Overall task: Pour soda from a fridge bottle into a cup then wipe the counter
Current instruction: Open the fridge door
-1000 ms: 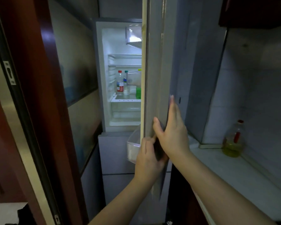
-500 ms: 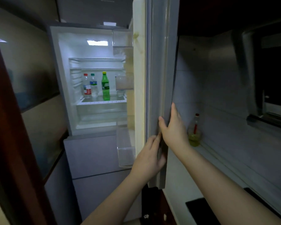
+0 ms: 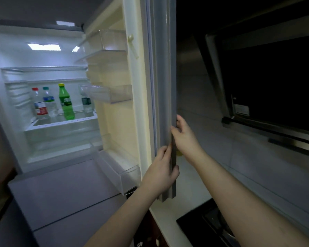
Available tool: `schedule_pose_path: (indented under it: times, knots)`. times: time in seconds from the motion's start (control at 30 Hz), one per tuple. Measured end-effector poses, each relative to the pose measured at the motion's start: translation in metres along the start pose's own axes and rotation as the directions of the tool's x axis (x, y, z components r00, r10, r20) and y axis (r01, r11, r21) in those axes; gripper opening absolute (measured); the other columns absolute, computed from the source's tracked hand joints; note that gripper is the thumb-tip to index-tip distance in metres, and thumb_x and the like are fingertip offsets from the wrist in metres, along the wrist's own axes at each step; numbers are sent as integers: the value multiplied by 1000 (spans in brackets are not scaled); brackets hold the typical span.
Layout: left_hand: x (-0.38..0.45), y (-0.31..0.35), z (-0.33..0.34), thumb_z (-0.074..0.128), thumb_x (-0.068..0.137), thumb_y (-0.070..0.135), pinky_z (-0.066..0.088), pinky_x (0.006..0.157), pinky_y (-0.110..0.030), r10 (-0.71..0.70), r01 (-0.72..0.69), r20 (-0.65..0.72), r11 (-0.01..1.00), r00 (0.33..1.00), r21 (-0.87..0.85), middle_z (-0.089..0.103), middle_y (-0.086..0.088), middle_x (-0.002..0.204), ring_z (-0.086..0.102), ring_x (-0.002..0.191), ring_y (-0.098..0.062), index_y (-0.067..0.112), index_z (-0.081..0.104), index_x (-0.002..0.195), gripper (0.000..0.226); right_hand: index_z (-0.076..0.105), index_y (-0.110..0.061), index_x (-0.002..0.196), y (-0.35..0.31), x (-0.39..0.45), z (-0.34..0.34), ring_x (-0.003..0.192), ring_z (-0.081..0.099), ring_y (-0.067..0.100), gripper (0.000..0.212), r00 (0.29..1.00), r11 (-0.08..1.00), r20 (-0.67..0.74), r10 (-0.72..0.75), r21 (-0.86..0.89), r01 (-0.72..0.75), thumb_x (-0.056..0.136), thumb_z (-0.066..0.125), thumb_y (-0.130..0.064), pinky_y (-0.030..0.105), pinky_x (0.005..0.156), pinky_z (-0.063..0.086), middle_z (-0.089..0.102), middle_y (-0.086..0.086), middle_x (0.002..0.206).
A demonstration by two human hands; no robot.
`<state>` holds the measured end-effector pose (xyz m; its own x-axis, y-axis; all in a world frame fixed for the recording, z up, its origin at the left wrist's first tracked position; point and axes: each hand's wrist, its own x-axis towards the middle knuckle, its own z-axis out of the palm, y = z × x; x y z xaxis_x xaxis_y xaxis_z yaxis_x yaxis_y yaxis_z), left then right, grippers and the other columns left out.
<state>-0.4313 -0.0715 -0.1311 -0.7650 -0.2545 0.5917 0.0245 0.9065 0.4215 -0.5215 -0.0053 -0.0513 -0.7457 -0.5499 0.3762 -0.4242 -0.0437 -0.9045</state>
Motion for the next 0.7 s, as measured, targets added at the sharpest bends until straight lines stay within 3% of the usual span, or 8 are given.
schedule_pose_path:
  times: [0.27, 0.47, 0.53, 0.6, 0.7]
  knots:
    - [23, -9, 13, 54, 94, 29, 36, 105, -24, 77, -74, 73, 996, 994, -39, 30, 2, 146, 40, 131, -13, 14, 22, 152, 68, 27, -31, 149, 16, 23, -6, 134, 41, 14, 55, 997, 999, -69, 27, 47, -24, 97, 43, -27, 43, 113, 33, 40, -2, 149]
    - [29, -18, 11, 51, 96, 33, 36, 105, -22, 124, -116, 128, 991, 984, -70, 31, 5, 147, 40, 129, -9, 19, 18, 154, 68, 32, -27, 148, 18, 30, -11, 128, 46, 12, 50, 995, 999, -91, 27, 41, -23, 99, 45, -25, 39, 111, 36, 45, -1, 145]
    - [32, -21, 9, 51, 96, 34, 37, 105, -24, 143, -133, 145, 988, 979, -79, 37, 4, 145, 43, 129, -9, 19, 22, 153, 66, 34, -25, 147, 18, 28, -14, 127, 45, 10, 49, 995, 1000, -99, 24, 9, -23, 100, 46, -25, 31, 110, 35, 45, -2, 144]
    - [35, -22, 7, 50, 96, 35, 40, 102, -24, 156, -147, 147, 987, 977, -72, 45, 4, 140, 47, 125, -9, 19, 27, 152, 62, 36, -20, 145, 21, 24, -18, 121, 45, 5, 46, 992, 999, -128, 19, -41, -24, 100, 46, -23, 20, 101, 34, 47, -1, 140]
    - [38, -19, 4, 49, 97, 37, 40, 92, -18, 187, -184, 183, 982, 965, -34, 55, 3, 131, 52, 117, -9, 20, 34, 150, 57, 40, -17, 143, 29, 12, -27, 113, 47, 3, 44, 991, 983, -132, 38, -172, -60, 100, 46, -26, 17, 93, 34, 52, 1, 136]
